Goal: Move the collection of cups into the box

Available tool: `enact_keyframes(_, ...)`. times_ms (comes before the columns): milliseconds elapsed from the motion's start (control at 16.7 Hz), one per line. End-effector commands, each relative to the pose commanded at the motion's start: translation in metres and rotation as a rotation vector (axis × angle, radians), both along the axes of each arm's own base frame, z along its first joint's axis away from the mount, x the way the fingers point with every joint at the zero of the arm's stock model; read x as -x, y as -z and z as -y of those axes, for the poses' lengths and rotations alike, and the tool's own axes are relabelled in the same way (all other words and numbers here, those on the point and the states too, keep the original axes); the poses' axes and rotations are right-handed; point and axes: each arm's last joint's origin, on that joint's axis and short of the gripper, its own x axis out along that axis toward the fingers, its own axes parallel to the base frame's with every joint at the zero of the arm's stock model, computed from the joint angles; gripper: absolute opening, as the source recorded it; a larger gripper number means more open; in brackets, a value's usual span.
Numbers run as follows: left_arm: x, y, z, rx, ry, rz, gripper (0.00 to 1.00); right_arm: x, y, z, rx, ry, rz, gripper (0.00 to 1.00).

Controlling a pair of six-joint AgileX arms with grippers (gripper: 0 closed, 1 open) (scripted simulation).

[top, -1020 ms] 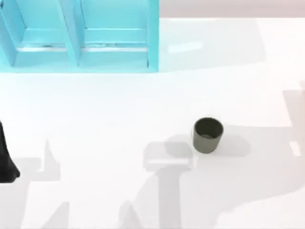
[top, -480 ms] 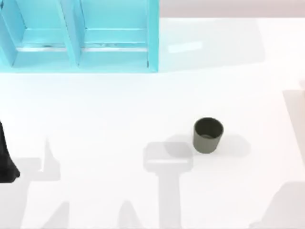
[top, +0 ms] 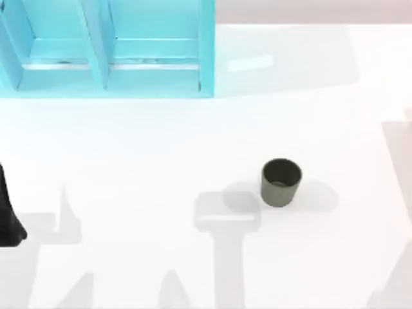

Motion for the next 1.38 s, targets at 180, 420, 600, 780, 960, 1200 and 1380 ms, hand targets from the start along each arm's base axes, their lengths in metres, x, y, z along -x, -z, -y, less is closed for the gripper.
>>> enact_keyframes(180,0.000,0.000,0.000,0.000,0.000,0.000,1.00,0.001,0.023,-0.002,0.000,-0.004,-0.002,0.00)
enact_keyframes(420,0.000,0.000,0.000,0.000,0.000,0.000,1.00,0.001,0.025,-0.002,-0.001,-0.005,-0.002,0.00)
enact_keyframes(600,0.000,0.000,0.000,0.000,0.000,0.000,1.00,0.001,0.025,-0.002,-0.001,-0.005,-0.002,0.23)
enact_keyframes(780,0.000,0.000,0.000,0.000,0.000,0.000,1.00,0.001,0.025,-0.002,-0.001,-0.005,-0.002,0.45)
enact_keyframes(960,0.000,0.000,0.000,0.000,0.000,0.000,1.00,0.001,0.025,-0.002,-0.001,-0.005,-0.002,0.68)
enact_keyframes(1200,0.000,0.000,0.000,0.000,0.000,0.000,1.00,0.001,0.025,-0.002,-0.001,-0.005,-0.002,0.98)
enact_keyframes(1380,0.000,0.000,0.000,0.000,0.000,0.000,1.00,0.001,0.025,-0.002,-0.001,-0.005,-0.002,1.00)
